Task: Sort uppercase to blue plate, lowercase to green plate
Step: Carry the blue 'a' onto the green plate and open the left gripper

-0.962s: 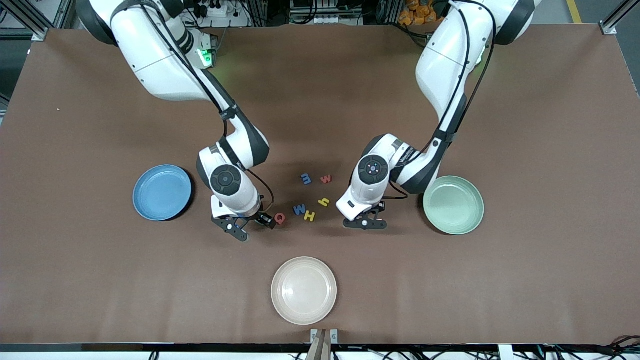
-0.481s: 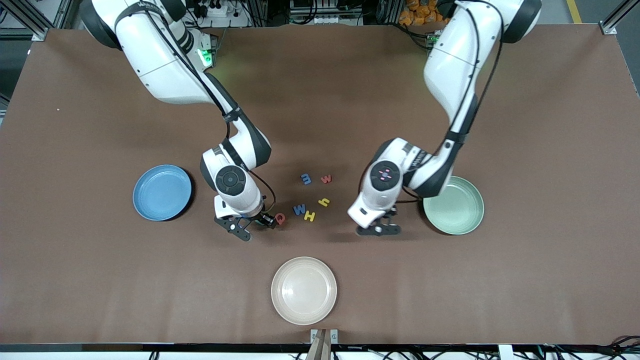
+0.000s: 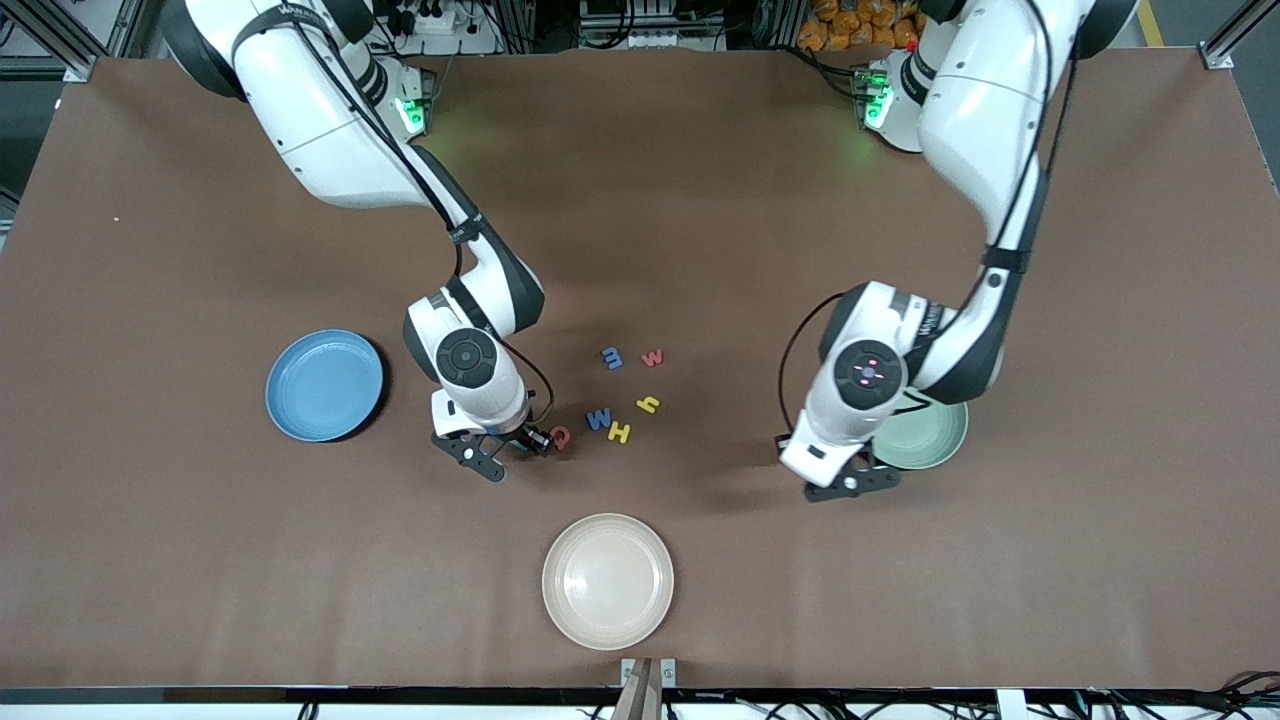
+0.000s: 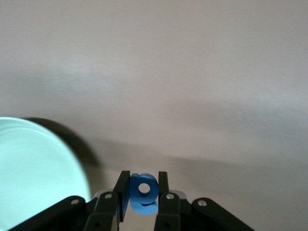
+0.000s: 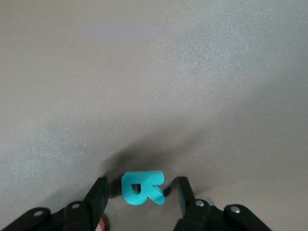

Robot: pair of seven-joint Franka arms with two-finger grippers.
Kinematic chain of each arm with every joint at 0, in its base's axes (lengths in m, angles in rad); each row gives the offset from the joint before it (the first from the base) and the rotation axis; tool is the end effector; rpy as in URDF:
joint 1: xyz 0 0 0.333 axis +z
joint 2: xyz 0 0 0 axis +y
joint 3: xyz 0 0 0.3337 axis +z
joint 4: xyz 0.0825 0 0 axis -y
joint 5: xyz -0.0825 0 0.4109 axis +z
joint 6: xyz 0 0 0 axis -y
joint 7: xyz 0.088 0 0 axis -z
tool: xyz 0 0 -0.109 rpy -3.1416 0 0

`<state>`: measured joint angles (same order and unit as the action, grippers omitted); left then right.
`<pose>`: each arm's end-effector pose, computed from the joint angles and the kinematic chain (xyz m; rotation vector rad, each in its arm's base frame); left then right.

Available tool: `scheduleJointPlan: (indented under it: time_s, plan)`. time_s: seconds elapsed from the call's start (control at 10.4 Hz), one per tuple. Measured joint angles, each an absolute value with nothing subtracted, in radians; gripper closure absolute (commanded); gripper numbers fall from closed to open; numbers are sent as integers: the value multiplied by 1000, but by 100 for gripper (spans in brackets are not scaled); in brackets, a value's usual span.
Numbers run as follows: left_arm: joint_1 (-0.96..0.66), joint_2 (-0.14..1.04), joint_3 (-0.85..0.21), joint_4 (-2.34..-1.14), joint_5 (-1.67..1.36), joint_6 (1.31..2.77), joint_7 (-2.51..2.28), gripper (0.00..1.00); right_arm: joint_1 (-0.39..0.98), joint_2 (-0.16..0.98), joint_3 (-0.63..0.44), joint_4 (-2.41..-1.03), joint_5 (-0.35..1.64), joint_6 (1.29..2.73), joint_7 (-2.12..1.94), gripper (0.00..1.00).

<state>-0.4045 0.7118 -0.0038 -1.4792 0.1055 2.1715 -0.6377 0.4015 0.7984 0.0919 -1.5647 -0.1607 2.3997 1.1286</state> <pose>0.6891 -0.2930 0.2496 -3.0479 -0.2594 -0.0384 0.6536 0.3390 0.1684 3.0218 -0.8491 0.0972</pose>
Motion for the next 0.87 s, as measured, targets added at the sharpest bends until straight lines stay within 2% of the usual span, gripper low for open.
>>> scheduleJointPlan:
  time_s: [0.48, 0.58, 0.67, 0.87]
  plan:
    - [-291, 639, -2, -1644, 178, 2163, -526, 100, 401, 798, 87, -1564, -179, 2401, 1129, 49]
    - [-272, 629, -2, -1663, 178, 2163, -501, 20, 401, 798, 87, -1564, -184, 2401, 1129, 51]
    - [-262, 624, -2, -1673, 178, 2163, -491, 0, 401, 798, 87, -1563, -185, 2402, 1129, 54]
    - [-267, 622, -7, -1678, 178, 2163, -491, 0, 401, 798, 87, -1562, -191, 2402, 1129, 59]
